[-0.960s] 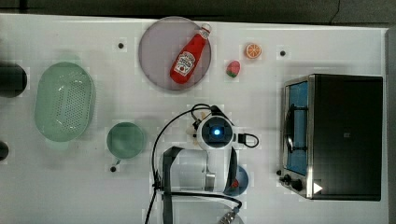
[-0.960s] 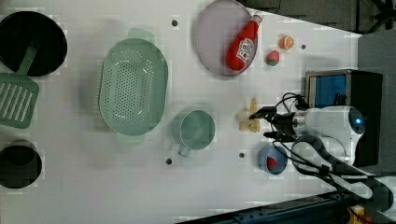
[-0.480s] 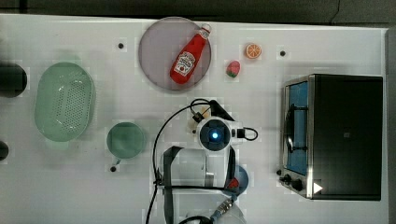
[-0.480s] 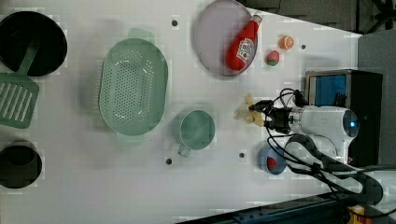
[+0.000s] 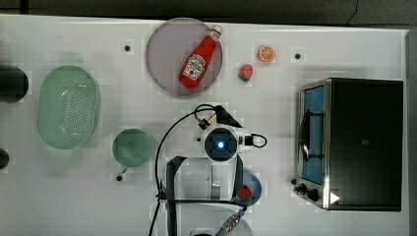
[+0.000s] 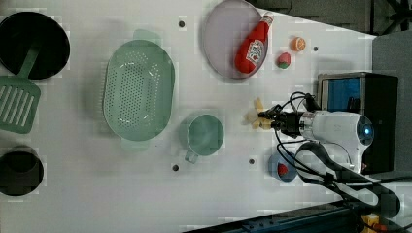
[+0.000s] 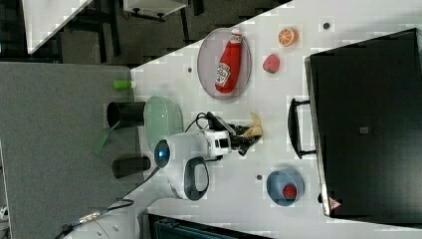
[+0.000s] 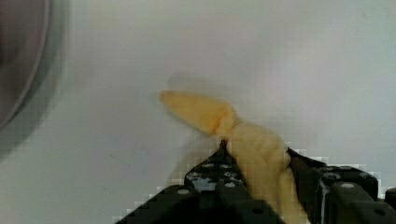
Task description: Pick Banana and place it in mug.
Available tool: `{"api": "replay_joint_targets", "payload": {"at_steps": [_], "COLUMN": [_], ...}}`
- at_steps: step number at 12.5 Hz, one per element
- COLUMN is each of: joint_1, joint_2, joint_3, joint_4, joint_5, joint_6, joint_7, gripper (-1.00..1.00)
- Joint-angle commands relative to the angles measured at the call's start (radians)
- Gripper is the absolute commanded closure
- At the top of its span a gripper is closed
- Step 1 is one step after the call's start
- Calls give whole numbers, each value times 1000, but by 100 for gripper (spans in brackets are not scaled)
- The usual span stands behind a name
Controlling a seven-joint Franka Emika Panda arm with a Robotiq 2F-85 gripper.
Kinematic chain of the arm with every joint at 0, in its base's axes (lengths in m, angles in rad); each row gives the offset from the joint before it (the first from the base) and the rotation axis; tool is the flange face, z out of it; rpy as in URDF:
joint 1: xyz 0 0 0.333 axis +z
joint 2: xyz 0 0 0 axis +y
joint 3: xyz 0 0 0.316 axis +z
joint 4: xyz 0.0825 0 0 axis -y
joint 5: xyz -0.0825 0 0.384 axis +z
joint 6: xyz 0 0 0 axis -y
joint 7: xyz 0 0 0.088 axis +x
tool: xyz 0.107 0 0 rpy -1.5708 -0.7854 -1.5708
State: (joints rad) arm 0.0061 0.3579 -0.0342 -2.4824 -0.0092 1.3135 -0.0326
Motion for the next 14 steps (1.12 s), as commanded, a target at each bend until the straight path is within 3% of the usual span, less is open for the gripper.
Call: {"api": "replay_joint_targets", "payload": {"at_steps": [1, 5, 9, 14], "joint_1": [-9, -15, -15, 2], "joint_2": [-79, -309, -518, -623], "joint_3": [-16, -13, -16, 39], "joint_4": [6, 57, 182, 333], "joint_5": [2, 2, 2, 3], "joint_6": [-72, -332, -745, -1010], "joint_7": [-1, 0, 0, 25], "gripper": [32, 32, 32, 32]}}
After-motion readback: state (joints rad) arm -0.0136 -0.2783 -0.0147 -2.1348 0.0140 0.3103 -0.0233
